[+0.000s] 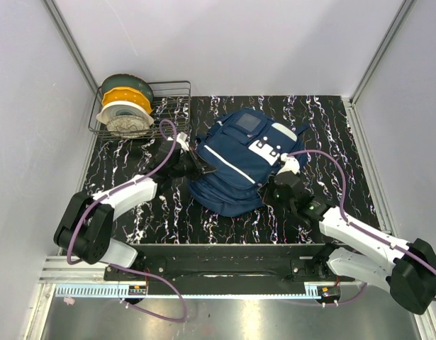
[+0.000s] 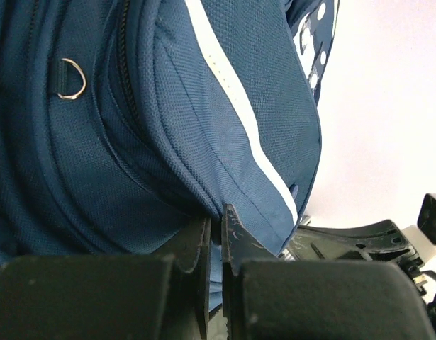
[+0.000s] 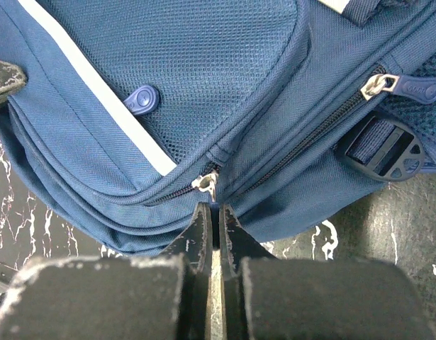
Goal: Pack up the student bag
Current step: Unzip the student bag at the center of the board.
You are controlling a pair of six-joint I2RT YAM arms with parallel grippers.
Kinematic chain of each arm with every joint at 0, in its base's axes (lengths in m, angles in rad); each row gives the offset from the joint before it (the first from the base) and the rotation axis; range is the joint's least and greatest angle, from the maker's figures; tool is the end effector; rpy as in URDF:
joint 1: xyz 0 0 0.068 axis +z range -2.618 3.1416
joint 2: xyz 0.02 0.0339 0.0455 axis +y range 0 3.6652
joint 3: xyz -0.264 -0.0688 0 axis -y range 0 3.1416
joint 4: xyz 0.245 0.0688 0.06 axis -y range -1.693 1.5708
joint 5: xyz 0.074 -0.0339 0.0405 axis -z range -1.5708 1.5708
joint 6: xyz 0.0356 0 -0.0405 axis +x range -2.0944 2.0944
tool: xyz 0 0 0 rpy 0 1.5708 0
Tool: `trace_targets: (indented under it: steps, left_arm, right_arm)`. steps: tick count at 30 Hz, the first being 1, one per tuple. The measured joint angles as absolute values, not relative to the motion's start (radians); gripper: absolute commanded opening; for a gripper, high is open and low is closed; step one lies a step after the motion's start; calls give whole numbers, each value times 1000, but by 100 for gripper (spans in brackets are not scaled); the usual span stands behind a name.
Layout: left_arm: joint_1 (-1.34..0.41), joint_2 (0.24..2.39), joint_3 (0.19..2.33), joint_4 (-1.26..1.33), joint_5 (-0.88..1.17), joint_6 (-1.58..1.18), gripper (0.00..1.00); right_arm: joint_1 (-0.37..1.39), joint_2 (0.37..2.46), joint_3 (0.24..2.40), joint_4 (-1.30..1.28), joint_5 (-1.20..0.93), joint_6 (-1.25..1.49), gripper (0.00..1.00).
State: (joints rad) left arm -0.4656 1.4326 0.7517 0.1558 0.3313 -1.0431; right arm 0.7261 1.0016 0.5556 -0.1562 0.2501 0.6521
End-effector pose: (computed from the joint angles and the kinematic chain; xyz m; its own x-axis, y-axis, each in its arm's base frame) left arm 0.2673 -0.1472 0.2134 -0.8096 -0.5075 -0.2948 -0.0466 0.5563 -0.8297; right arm 0.1659 0.1355 0.2229 -0.6345 0.2229 -0.7401 -0.1330 0.9117 0.3887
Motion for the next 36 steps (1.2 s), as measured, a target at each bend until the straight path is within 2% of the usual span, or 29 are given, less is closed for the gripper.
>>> trace_targets:
  steps: [13, 15, 16, 17, 18, 21, 23, 24, 27, 28, 29, 30, 32, 36]
  left_arm:
    - [-405, 1431, 780, 98, 469, -888, 0]
    - [-403, 1427, 780, 96, 479, -874, 0]
    - [-403, 1426, 780, 96, 481, -869, 0]
    - [-403, 1424, 780, 96, 485, -863, 0]
    - [-403, 1423, 780, 94, 487, -859, 0]
    - [-379, 1408, 775, 68, 487, -840, 0]
    - [-355, 1393, 763, 56, 485, -834, 1]
    - [-344, 1383, 751, 54, 483, -832, 3]
    - [-340, 1360, 717, 56, 480, -832, 19]
    - [-342, 1356, 709, 59, 480, -833, 25]
    - [-345, 1351, 705, 58, 481, -831, 38]
    - [-347, 1347, 704, 54, 483, -829, 43]
    - [-352, 1335, 703, 49, 489, -816, 59]
    - [-360, 1262, 706, 1, 493, -779, 68]
  right_arm:
    - [652, 1000, 555, -132, 101, 616, 2]
    - [631, 1000, 555, -131, 67, 617, 13]
    - [620, 1000, 555, -131, 52, 618, 22]
    - [609, 1001, 556, -132, 39, 619, 40]
    - [593, 1003, 557, -136, 26, 621, 66]
    - [517, 1031, 579, -207, 71, 636, 85]
    - [465, 1055, 599, -264, 110, 651, 87]
    - [451, 1060, 607, -289, 121, 658, 88]
    - [437, 1052, 626, -335, 136, 700, 89]
    - [436, 1042, 628, -343, 138, 723, 89]
    - [436, 1031, 628, -347, 138, 748, 89]
    - [435, 1022, 628, -348, 133, 770, 89]
    - [434, 1007, 627, -342, 111, 818, 91]
    - [432, 977, 568, -270, 30, 917, 93]
